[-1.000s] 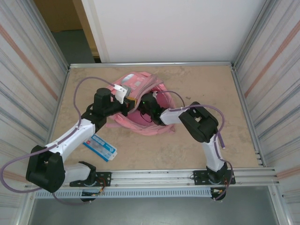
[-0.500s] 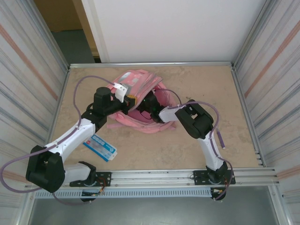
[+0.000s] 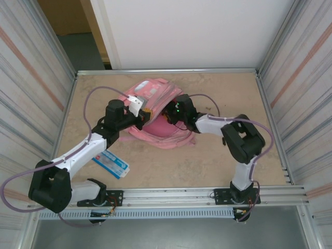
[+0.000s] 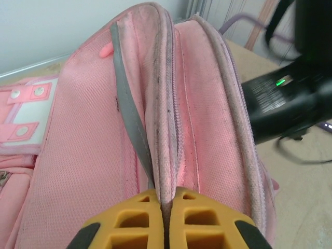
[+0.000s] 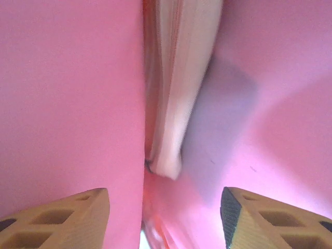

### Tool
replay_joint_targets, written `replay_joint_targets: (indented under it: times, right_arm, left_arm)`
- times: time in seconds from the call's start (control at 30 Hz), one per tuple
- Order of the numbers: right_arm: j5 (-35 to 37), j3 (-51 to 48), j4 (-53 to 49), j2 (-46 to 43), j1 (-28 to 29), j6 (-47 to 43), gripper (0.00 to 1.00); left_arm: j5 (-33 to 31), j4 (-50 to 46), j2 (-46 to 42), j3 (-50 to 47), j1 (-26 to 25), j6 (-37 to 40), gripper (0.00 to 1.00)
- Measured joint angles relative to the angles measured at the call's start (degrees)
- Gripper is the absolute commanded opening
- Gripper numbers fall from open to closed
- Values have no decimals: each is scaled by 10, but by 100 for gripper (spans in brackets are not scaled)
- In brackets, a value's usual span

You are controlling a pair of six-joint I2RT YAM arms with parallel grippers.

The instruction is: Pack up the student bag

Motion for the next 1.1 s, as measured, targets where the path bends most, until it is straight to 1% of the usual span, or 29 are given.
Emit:
replay_joint_targets:
  times: [0.03, 0.1, 0.13, 0.17, 0.23, 0.27, 0.3, 0.33, 0.37, 0.4, 0.5, 0.57, 0.63, 0.7, 0.8, 0.9, 1.0, 1.1]
  right_arm:
    - [-1, -15, -21, -28, -5, -12, 60]
    - [2, -40, -70, -82, -17, -41, 63]
    - [5, -52, -96, -108, -23, -58, 65]
    - [10, -62, -122, -134, -29, -75, 67]
    - [22, -82, -182, -193, -42, -110, 68]
    - [27, -89, -206, -220, -47, -125, 68]
    - [35, -94, -233, -250, -52, -143, 68]
    - [40, -97, -260, -279, -54, -160, 68]
    - [46, -97, -282, -303, -54, -177, 68]
    - [48, -97, -303, -325, -54, -196, 67]
    - [43, -94, -354, -373, -45, -266, 65]
    - [29, -81, -378, -374, -23, -311, 64]
    - [12, -47, -406, -342, 23, -354, 63]
    - [-4, -6, -414, -292, 73, -379, 62]
    - [-37, 47, -396, -197, 146, -391, 58]
    - [-73, 85, -373, -102, 207, -390, 57]
    - [-97, 135, -366, -7, 252, -390, 56]
    - [-115, 189, -360, 75, 277, -391, 55]
  left_arm:
    - [-2, 0, 0, -4, -1, 2, 27]
    - [-14, 2, 0, -12, -6, 1, 35]
    - [-21, 2, 0, -15, -11, -1, 38]
    - [-27, 0, 0, -16, -15, -2, 38]
    - [-40, -14, 1, -17, -27, -6, 41]
    - [-45, -21, 0, -17, -31, -8, 44]
    - [-54, -33, -2, -17, -38, -15, 51]
    - [-65, -44, -7, -19, -43, -23, 67]
    - [-79, -60, -15, -20, -49, -30, 89]
    - [-94, -80, -25, -20, -54, -39, 99]
    - [-131, -146, -69, -20, -67, -73, 99]
    - [-159, -189, -98, -20, -71, -107, 99]
    - [-199, -245, -131, -21, -68, -166, 99]
    - [-229, -299, -160, -22, -51, -226, 99]
    - [-243, -362, -202, -41, 10, -289, 99]
    - [-236, -419, -220, -63, 94, -334, 99]
    - [-225, -471, -213, -80, 181, -377, 99]
    - [-212, -501, -182, -92, 237, -414, 99]
